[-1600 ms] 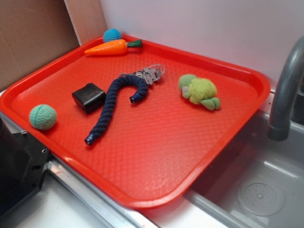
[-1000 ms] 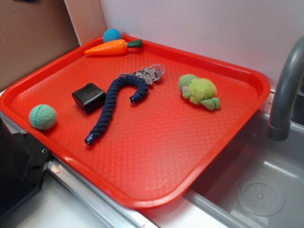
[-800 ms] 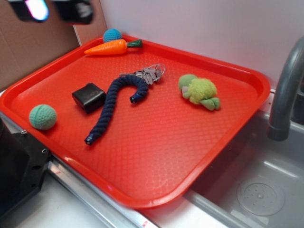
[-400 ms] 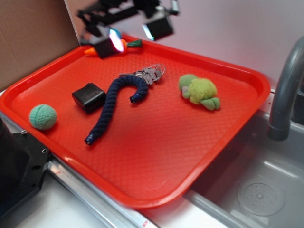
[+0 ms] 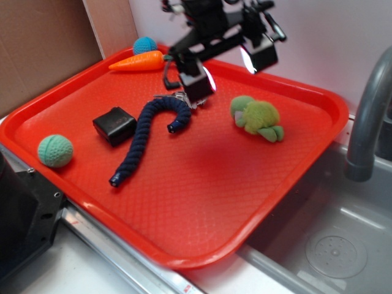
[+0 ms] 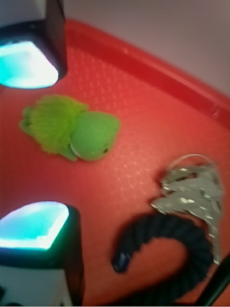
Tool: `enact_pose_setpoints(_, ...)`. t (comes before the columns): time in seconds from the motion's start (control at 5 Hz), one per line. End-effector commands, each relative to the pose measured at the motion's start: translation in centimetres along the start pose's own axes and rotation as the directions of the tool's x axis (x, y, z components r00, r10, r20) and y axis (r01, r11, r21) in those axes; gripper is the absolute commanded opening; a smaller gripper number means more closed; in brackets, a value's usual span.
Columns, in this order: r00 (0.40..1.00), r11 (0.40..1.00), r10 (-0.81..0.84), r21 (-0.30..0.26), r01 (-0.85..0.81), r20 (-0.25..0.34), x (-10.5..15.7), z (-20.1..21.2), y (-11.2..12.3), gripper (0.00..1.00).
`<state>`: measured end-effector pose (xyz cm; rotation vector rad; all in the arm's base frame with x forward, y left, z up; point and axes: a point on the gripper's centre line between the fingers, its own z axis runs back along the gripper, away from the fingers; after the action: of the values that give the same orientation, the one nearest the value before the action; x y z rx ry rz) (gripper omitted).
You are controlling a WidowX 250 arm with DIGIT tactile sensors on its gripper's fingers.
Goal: Grab the green animal.
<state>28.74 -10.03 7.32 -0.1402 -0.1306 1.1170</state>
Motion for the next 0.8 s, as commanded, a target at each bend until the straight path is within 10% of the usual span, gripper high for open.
enact_pose_setpoints(0.0, 0.993, 0.99, 0.117, 0.083, -0.118, 0.009, 0.82, -1.4, -2.55, 1.0)
enact_pose_setpoints(0.6, 0.99, 0.983, 0.142, 0.112, -0.143, 0.015, 1.09, -1.92, -2.52, 1.0)
